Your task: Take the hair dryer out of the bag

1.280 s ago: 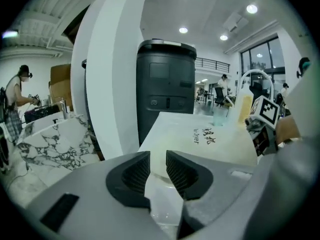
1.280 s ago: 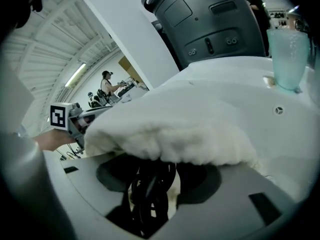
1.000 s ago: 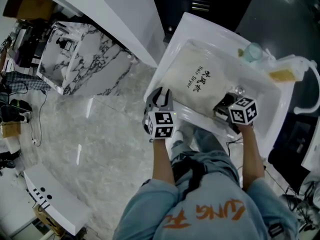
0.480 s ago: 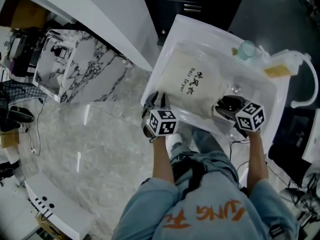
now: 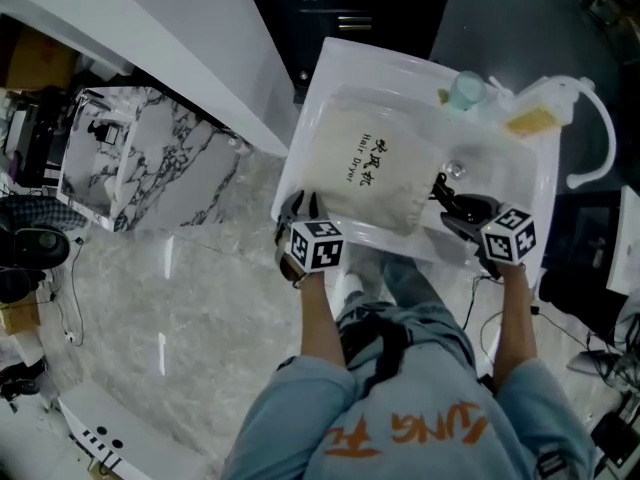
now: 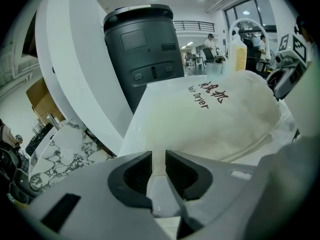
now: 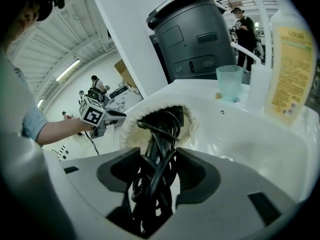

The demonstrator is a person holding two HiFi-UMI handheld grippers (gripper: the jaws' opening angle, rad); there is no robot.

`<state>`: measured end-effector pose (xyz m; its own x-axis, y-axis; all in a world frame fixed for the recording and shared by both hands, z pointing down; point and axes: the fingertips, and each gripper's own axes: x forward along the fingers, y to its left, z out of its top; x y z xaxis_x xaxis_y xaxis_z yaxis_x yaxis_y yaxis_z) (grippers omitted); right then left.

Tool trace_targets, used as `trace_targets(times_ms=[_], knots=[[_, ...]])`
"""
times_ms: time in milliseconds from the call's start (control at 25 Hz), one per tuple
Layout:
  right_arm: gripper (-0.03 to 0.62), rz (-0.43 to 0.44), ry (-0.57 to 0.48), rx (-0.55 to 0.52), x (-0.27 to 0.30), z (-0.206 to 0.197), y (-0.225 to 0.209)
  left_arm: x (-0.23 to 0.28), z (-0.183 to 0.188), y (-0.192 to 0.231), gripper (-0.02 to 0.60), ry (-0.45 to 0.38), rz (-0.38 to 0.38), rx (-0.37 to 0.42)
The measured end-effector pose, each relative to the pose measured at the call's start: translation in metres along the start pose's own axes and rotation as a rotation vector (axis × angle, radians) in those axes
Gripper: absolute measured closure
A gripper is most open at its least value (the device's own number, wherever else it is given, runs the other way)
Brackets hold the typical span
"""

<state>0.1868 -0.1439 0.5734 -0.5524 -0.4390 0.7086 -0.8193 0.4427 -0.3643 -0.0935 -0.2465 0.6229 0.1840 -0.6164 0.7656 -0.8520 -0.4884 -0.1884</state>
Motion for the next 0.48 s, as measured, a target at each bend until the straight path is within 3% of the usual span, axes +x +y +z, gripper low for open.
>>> trace_targets(times_ms=[280,480], knots=[[0.37,-0.085,-0.039,0.094,-0.033,-0.029,-0.002,0.0,0.0,-0.002,0.506,0.001,-0.023,0.024],[0.37,-0.16,-0.099,0.181,-0.062,-0.05,-0.006,-0.001,0.0,0.0,0.551,0.0,-0.021,0.025]])
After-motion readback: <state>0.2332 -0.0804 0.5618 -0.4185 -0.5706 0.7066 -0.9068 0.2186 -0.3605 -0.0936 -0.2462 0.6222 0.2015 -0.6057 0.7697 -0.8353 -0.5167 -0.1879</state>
